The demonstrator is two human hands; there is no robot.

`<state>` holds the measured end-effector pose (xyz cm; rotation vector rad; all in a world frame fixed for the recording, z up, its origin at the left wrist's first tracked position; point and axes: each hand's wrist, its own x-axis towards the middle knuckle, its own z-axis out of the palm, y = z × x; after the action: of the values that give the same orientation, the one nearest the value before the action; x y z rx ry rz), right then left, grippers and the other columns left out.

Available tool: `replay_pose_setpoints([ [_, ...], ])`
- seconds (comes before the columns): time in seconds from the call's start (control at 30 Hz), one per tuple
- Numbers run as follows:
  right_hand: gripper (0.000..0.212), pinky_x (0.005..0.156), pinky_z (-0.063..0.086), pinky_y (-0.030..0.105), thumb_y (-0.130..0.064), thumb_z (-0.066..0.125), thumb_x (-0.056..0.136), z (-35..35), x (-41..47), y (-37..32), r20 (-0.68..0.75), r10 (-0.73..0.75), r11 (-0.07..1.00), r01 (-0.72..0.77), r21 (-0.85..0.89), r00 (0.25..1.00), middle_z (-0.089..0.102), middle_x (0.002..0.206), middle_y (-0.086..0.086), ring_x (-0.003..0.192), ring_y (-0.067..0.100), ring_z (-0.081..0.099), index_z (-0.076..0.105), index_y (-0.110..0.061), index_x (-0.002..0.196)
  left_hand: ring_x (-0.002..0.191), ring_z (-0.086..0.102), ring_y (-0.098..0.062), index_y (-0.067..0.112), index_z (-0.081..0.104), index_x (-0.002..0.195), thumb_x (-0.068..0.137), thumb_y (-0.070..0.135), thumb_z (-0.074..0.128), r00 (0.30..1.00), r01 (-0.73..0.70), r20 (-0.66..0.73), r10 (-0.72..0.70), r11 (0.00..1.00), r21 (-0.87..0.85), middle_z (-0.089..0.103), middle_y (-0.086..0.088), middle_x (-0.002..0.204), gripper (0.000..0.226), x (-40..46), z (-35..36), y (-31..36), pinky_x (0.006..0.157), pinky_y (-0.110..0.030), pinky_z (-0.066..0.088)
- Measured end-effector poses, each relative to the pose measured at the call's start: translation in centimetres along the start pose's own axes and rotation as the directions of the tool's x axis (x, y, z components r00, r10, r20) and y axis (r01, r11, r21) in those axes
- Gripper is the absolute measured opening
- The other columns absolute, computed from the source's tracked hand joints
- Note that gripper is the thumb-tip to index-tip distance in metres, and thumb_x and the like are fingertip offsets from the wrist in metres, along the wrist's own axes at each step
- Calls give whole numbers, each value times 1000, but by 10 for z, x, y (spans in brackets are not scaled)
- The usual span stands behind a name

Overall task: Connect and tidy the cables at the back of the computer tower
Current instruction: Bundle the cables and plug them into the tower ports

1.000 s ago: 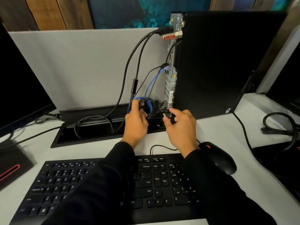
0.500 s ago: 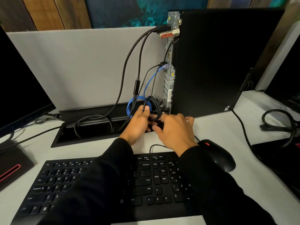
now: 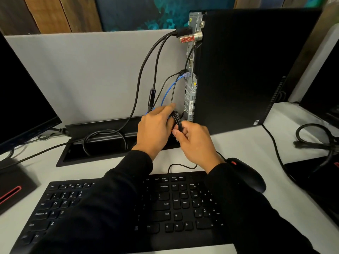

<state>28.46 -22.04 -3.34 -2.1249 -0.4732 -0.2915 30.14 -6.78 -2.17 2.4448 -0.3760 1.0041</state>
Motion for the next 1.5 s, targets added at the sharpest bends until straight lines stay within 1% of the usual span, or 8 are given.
replay_pose_setpoints([
  [0.17,16,61,48,16,-29,74,94,-1,-3,4,-61,23,993,-16,113,998,64,69,-6,60,6,57,70,-18,105,59,57,2,9,61,125,98,-2,53,991,94,-68,-117,957,-274,65,1,75,30,-3,4,-4,63,-7,44],
  [0.53,38,82,55,17,-5,68,97,-15,2,-9,-236,65,901,44,431,970,76,91,-1,82,3,72,64,-8,135,86,76,-24,10,62,123,109,18,46,838,520,319,-443,468,-715,75,-12,101,23,5,17,18,73,-41,64],
  [0.7,29,93,53,17,-19,60,104,-13,7,-15,-323,32,929,91,359,946,73,113,-10,106,-3,67,69,-16,131,72,69,-14,6,61,101,107,26,51,675,663,553,-488,74,-745,71,-5,90,23,-13,16,0,64,-27,58],
  [0.83,28,79,51,16,-25,52,108,-6,14,-13,-383,-46,980,116,161,923,71,96,-8,92,2,66,71,-18,127,63,63,-13,13,59,101,105,9,53,613,650,558,-560,-45,-758,64,-8,88,8,-7,16,7,56,-24,53],
  [1.03,38,82,45,3,-16,47,108,-1,7,-1,-305,45,982,13,186,951,71,108,-9,101,0,62,61,-23,142,74,73,-22,35,34,151,99,-2,55,800,594,374,-468,536,-600,67,-7,106,67,4,11,12,60,-26,59],
  [1.17,40,81,52,26,-11,47,107,2,-2,1,-316,52,976,18,216,947,73,113,15,101,24,60,60,-23,143,78,68,-16,20,61,109,91,5,60,889,458,172,-425,844,-280,69,2,90,24,14,10,5,75,-31,58],
  [1.33,39,59,49,29,-16,46,106,9,-8,17,-285,94,995,-76,71,954,69,77,-2,64,15,58,67,-30,135,74,68,-12,24,57,90,96,14,61,913,408,148,-380,866,-289,68,5,78,13,5,16,-6,80,-37,56],
  [1.5,39,89,53,39,-26,43,105,9,-12,15,-167,279,938,-305,-163,946,72,119,1,117,23,54,64,-36,136,69,68,-10,20,57,124,98,0,57,950,306,69,-306,853,-424,67,3,91,34,-14,14,-4,70,-18,58],
])
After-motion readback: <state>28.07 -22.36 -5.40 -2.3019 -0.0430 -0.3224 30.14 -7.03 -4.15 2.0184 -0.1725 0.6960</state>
